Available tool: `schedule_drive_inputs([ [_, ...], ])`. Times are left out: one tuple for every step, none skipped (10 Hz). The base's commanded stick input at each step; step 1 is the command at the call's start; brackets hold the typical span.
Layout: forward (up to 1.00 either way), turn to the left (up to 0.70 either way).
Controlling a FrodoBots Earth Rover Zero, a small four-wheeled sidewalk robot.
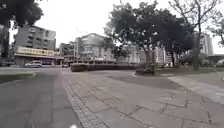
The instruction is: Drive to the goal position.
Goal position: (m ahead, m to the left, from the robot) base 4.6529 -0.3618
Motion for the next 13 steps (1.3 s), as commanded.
schedule_drive_inputs([
  [1.00, 0.00],
  [1.00, 0.00],
  [1.00, 0.00],
  [1.00, 0.00],
  [1.00, 0.00],
  [1.00, 0.00],
  [1.00, -0.06],
  [1.00, -0.40],
  [1.00, -0.30],
  [1.00, -0.05],
  [1.00, -0.03],
  [1.00, 0.00],
  [1.00, 0.00],
])
